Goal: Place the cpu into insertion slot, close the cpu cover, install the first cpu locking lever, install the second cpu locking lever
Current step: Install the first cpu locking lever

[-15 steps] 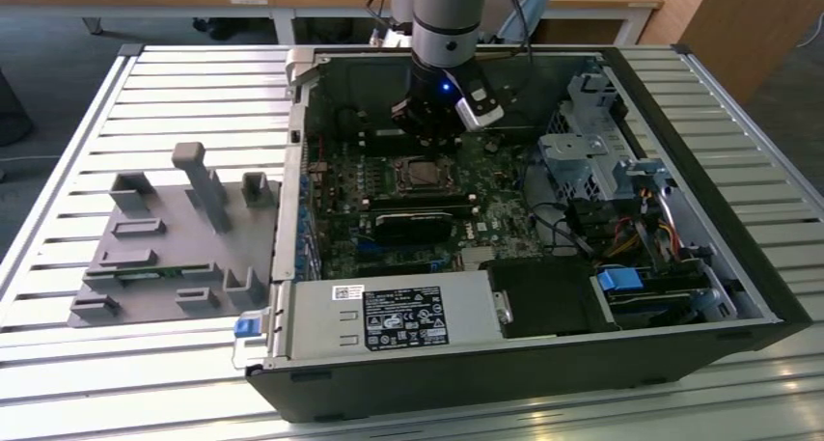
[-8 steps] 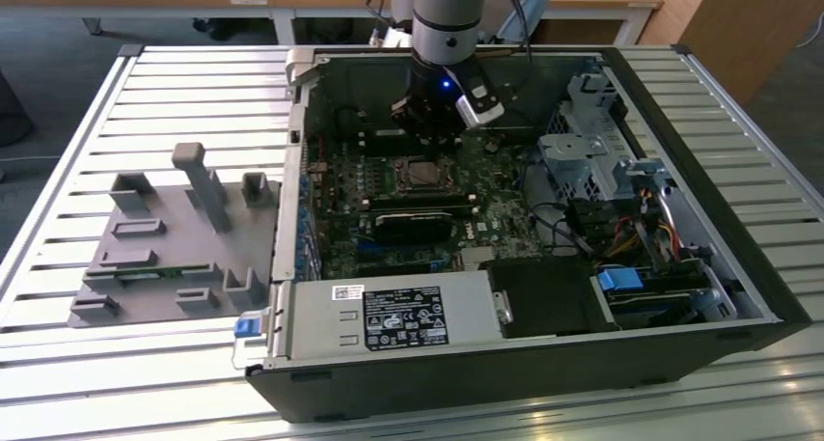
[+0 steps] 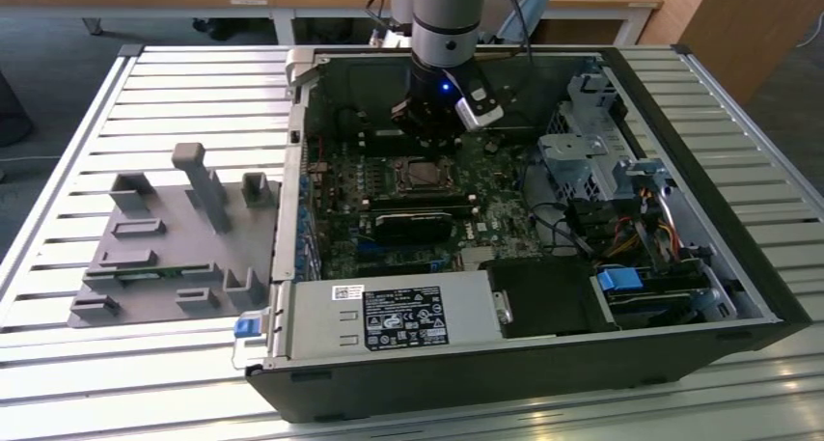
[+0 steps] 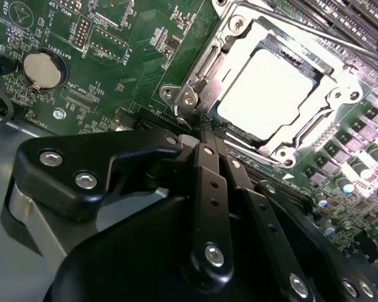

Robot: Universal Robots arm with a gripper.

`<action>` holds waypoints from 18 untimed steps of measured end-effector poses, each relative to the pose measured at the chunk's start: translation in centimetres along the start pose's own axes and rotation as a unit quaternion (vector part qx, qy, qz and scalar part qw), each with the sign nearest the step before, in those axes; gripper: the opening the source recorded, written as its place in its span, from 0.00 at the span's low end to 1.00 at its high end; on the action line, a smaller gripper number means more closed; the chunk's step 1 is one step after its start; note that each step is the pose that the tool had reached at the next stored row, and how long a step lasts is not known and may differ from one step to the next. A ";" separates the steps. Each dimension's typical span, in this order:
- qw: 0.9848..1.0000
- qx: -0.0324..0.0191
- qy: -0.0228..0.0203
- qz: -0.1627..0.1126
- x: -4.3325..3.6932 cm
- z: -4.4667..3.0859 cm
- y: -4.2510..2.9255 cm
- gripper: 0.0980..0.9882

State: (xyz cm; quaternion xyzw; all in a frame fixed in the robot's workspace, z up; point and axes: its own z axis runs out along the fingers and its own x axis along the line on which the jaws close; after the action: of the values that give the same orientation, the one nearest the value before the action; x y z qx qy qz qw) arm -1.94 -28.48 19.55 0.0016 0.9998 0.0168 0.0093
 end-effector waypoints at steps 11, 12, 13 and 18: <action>1.000 -0.001 0.000 0.000 -0.06 -1.74 0.12 0.01; 1.000 -0.001 0.000 0.000 -0.06 -1.74 0.12 0.01; 1.000 -0.001 0.000 0.000 -0.06 -1.74 0.11 0.01; 1.000 -0.001 0.000 0.000 -0.09 -1.76 -0.06 0.01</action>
State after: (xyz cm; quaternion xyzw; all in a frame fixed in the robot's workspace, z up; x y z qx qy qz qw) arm -1.88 -28.60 21.31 0.0015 0.9998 0.0173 0.0096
